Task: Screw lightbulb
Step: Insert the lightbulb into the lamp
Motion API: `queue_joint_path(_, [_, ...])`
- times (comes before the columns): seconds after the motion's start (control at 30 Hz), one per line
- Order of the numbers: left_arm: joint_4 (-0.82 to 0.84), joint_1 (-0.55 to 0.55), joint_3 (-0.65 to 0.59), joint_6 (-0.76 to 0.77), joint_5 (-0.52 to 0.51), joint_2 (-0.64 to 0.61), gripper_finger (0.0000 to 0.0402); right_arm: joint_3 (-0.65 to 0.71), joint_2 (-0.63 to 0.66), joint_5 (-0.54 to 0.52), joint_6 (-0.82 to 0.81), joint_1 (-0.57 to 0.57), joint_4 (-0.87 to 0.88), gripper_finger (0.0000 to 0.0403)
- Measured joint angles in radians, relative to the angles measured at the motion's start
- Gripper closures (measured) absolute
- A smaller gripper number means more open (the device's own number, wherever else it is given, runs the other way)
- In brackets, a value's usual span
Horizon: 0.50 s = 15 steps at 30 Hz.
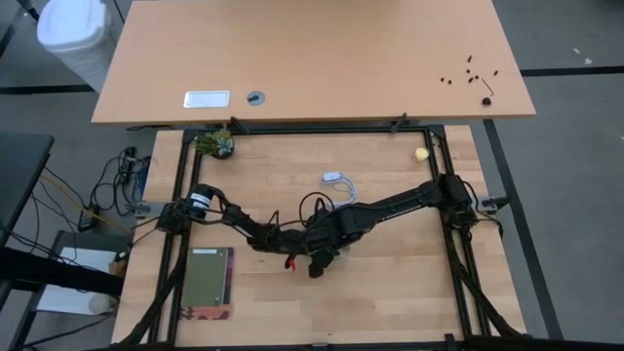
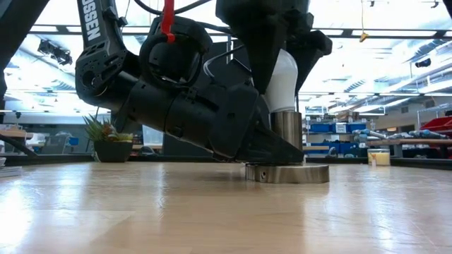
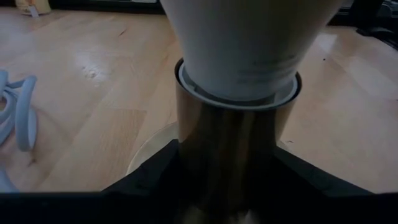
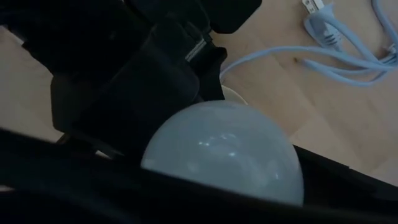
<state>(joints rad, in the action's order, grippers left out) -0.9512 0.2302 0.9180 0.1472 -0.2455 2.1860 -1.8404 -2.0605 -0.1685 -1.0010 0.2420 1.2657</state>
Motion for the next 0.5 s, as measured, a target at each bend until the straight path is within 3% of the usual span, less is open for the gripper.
queue_joint_path(0.27, [0.001, 0.000, 0.000, -0.010, 0.000, 0.000, 0.0201, 0.000, 0.000, -0.010, 0.083, 0.001, -0.005, 0.0145])
queue_joint_path(0.5, [-0.003, 0.000, -0.013, -0.013, 0.002, 0.000, 0.0201, 0.000, 0.002, -0.040, 0.203, 0.027, 0.002, 0.0125])
